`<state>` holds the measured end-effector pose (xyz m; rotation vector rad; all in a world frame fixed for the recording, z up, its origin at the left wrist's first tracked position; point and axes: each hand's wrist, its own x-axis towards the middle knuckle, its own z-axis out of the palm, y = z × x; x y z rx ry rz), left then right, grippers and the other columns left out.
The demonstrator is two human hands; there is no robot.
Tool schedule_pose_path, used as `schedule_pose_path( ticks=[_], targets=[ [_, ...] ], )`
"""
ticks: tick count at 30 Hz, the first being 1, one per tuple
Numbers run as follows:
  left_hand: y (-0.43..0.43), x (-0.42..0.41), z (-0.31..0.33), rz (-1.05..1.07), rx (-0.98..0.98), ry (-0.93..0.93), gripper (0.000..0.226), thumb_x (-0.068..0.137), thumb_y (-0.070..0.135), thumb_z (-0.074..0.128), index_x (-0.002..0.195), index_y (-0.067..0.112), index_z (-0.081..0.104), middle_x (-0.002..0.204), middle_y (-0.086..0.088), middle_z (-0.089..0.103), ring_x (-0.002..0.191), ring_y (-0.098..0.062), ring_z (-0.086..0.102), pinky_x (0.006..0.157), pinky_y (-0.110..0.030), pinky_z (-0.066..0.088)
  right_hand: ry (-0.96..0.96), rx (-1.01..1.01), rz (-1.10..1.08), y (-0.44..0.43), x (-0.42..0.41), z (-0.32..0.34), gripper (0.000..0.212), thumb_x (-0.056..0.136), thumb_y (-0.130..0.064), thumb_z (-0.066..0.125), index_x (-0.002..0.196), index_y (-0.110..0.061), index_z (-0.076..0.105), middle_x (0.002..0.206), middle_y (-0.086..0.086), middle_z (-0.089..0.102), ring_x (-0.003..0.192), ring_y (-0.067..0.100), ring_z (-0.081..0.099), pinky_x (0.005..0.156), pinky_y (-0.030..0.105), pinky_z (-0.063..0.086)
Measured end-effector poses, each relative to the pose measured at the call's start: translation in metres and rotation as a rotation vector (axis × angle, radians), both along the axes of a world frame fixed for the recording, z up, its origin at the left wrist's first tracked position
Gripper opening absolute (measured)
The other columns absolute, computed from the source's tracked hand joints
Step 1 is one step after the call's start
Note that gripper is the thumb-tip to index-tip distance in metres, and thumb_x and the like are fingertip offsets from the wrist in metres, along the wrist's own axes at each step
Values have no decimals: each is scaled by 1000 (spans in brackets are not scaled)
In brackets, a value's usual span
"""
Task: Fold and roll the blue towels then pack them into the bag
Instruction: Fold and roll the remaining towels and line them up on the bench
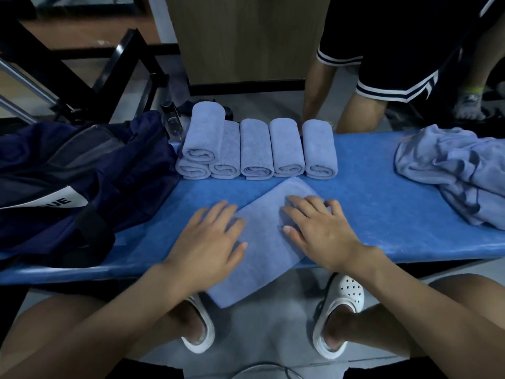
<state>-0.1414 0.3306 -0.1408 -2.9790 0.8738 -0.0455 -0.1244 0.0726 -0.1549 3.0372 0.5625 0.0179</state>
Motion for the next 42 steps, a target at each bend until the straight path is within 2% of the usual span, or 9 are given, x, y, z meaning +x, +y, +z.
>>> schedule_pose_path(
  ticks=[4, 9, 12, 15, 17, 23, 29, 36, 42],
  targets=[
    [-35, 39, -7, -150, -48, 163, 71, 95, 49, 6, 158, 18, 20, 167, 1, 7, 153, -13, 1, 124, -33, 3, -87, -9, -145, -8, -19, 3, 45, 92, -44, 30, 104, -19, 65, 110, 3, 59, 91, 26, 53, 76, 39, 37],
    [-38, 35, -21, -122, 68, 224, 75, 91, 54, -7, 159, 24, -2, 166, 7, -10, 151, -8, -13, 125, -40, 1, -44, -14, -119, -12, -20, -4, 45, 92, -45, 33, 112, -19, 63, 121, 0, 59, 99, 23, 55, 83, 39, 36],
    [-29, 12, -17, 11, 95, 176, 74, 93, 52, 2, 158, 19, 17, 167, 1, 10, 153, -15, 11, 119, -50, 21, 0, 26, -44, 1, -7, -2, 48, 93, -46, 30, 116, -18, 61, 126, -1, 58, 111, 23, 55, 92, 41, 37],
    [-28, -6, -10, 70, 91, 37, 63, 92, 48, 26, 131, 13, 61, 134, -10, 60, 118, -25, 59, 87, -49, 46, 116, 66, 71, 18, 7, 3, 57, 95, -49, 23, 133, -18, 51, 147, -1, 44, 135, 20, 40, 109, 47, 26],
    [-26, -4, -5, 72, 84, -17, 53, 92, 45, 31, 117, 14, 66, 116, -9, 65, 101, -28, 60, 79, -44, 45, 146, 80, 112, 27, 14, 6, 64, 92, -51, 15, 140, -20, 44, 155, -4, 33, 144, 18, 26, 114, 49, 18],
    [-5, 16, -11, 30, -11, 37, 50, 93, 39, 34, 127, 18, 63, 131, -3, 61, 119, -22, 57, 91, -46, 47, 63, 90, 76, 22, 10, -2, 51, 92, -45, 28, 125, -20, 58, 139, -1, 53, 124, 18, 48, 96, 43, 39],
    [4, 38, -14, 278, -346, 32, 33, 94, 32, 49, 118, 19, 66, 112, 2, 60, 103, -24, 56, 86, -42, 44, 146, 285, 100, 26, 29, -2, 50, 95, -42, 38, 141, -25, 45, 155, -10, 31, 144, 10, 22, 115, 36, 15],
    [4, 61, -21, 616, -579, 230, 40, 87, 47, 67, 113, 16, 65, 106, 1, 55, 107, -22, 52, 96, -44, 45, 106, 501, -377, 32, 48, -3, 26, 91, -41, 60, 101, -18, 55, 96, -3, 58, 94, 22, 53, 81, 35, 30],
    [2, 74, -18, 720, -764, 366, 20, 81, 39, 75, 89, 24, 66, 88, 10, 66, 93, -18, 63, 91, -45, 51, 245, 637, -469, 34, 65, 2, 37, 83, -37, 72, 65, -19, 45, 52, -7, 47, 56, 16, 44, 78, 42, 43]
  ],
)
